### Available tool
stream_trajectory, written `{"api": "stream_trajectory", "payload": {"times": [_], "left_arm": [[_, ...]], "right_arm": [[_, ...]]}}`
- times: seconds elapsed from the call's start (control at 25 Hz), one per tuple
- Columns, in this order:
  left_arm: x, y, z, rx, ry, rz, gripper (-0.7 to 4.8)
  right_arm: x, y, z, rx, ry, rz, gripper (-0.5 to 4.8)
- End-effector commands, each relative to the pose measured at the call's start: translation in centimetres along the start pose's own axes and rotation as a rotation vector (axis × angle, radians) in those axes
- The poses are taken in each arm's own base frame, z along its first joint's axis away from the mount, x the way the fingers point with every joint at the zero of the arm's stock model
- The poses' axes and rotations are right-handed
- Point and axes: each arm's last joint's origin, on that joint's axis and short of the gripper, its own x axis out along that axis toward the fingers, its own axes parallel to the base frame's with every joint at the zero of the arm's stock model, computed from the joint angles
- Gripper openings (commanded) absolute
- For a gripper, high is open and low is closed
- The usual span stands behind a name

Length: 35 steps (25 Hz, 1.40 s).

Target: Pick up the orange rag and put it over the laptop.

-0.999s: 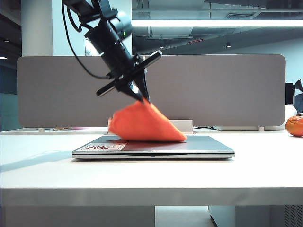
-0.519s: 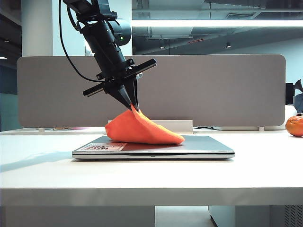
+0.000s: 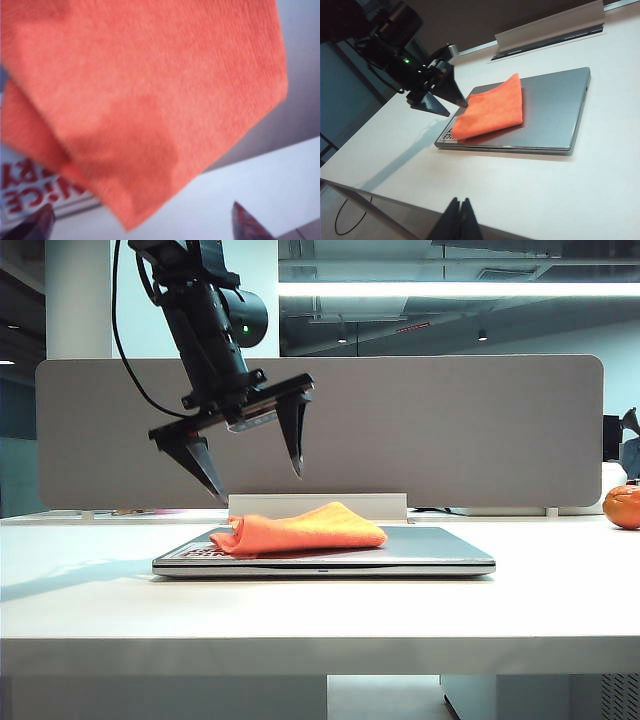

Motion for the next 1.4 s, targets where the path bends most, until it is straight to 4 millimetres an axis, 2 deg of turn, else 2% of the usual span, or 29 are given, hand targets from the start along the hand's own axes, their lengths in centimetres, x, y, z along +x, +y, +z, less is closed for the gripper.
{"api": "stream_trajectory", "payload": {"times": [0.04,0.12,0.16,0.24,0.28,0.36,0.6,0.84,1.24,1.4], "left_arm": [[-2.5,0.4,0.0,0.037,0.018,0.019,4.59],[-4.0,0.9,0.1,0.050,0.007,0.031,3.59],[-5.0,1.2,0.2,0.059,-0.017,0.044,2.30],[-6.5,1.4,-0.1,0.067,-0.063,0.106,0.31],[-6.9,1.4,-0.2,0.077,-0.080,0.144,-0.07],[-8.1,1.3,-0.6,0.110,-0.119,0.212,-0.07],[-10.4,0.8,-1.0,0.130,-0.218,0.218,-0.07],[-14.4,0.1,-2.0,0.150,-0.392,0.257,-0.07],[-22.1,-1.0,-5.7,0.201,-0.675,0.333,-0.07],[-23.6,-1.1,-7.0,0.237,-0.714,0.341,-0.07]], "right_arm": [[-0.1,0.1,0.2,-0.009,-0.011,0.006,-0.05],[-0.1,0.1,0.2,-0.008,-0.011,0.006,-0.05],[-0.1,0.1,0.2,-0.008,-0.010,0.006,-0.05],[-0.1,0.1,0.2,-0.008,-0.011,0.006,-0.05],[-0.1,0.1,0.2,-0.008,-0.011,0.005,-0.05],[-0.1,0.1,0.2,-0.009,-0.011,0.005,-0.05],[-0.1,0.1,0.2,-0.009,-0.011,0.005,-0.05],[-0.1,0.1,0.2,-0.009,-0.012,0.004,-0.05],[-0.1,0.0,0.3,-0.009,-0.026,-0.031,-0.05],[-0.1,-0.1,0.4,-0.014,-0.054,-0.075,-0.05]]}}
